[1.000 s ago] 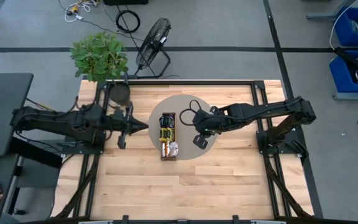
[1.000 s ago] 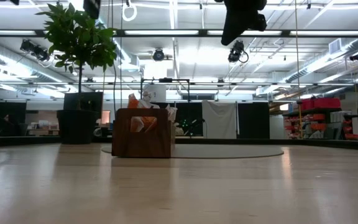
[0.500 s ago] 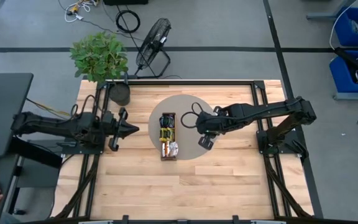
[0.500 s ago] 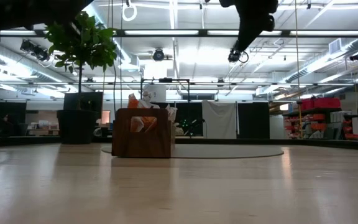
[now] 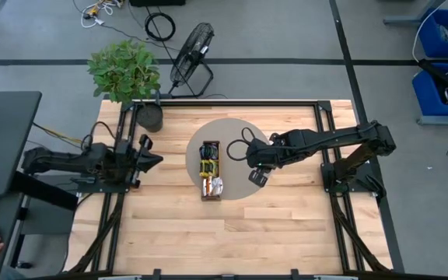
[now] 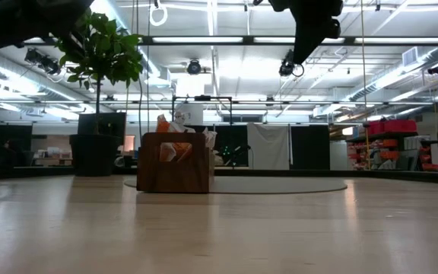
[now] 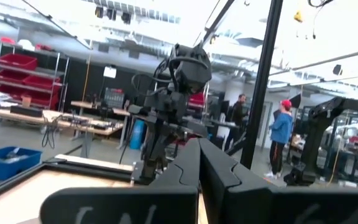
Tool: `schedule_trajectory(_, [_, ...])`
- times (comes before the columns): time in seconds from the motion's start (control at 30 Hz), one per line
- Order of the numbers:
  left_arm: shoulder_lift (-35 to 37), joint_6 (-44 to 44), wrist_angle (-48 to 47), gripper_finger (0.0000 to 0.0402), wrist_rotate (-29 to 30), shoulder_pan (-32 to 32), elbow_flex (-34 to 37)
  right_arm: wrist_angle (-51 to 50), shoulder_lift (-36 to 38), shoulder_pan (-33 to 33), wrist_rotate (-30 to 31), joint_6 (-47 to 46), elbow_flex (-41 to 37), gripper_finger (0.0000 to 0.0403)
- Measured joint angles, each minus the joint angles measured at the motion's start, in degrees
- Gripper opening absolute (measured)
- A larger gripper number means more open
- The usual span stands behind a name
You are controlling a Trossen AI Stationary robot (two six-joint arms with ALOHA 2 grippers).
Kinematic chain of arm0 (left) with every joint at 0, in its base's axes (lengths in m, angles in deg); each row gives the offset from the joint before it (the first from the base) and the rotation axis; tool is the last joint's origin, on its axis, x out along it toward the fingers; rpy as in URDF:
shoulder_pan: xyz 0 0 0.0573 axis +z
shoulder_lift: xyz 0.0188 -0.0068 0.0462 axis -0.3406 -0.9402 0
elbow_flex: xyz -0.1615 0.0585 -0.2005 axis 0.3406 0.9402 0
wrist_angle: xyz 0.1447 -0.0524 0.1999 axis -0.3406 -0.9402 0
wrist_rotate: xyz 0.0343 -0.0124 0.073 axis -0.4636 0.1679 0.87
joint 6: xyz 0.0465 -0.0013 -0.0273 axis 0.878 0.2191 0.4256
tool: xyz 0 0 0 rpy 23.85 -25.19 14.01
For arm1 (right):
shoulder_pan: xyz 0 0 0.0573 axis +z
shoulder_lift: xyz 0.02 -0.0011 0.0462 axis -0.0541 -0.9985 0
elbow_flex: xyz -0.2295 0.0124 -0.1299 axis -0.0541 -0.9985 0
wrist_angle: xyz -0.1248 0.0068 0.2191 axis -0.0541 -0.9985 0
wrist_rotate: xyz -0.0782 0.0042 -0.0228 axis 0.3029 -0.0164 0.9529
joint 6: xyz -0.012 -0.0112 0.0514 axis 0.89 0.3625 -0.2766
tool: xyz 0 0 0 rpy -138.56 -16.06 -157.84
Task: Pick & Place Tea
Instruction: Return to Home Position
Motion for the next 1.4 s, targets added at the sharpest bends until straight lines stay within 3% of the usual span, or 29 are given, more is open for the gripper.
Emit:
schedule_trajectory(0.33, [6.9, -1.1, -3.1, 0.0002, 0.1, 0.0, 4.1, 1.4, 0.0, 0.1, -3.0, 3.5, 0.0, 0.0004])
schedule_trajectory(0.73, [7.3, -2.5, -18.4, 0.0002, -3.1, 0.0, 4.1, 2.9, 0.0, 0.1, -8.4, 6.5, 0.0, 0.0002])
schedule_trajectory(1.1, [7.2, -4.5, -28.4, 0.0002, -2.8, 0.0, 4.1, 3.0, 1.6, 1.2, -7.8, 14.7, -0.3, 0.0001])
schedule_trajectory(1.4, [6.8, -4.3, -28.8, 0.0003, -1.2, 0.0, 4.1, 7.1, 13.9, 1.3, -4.6, 8.4, -14.1, 0.0001])
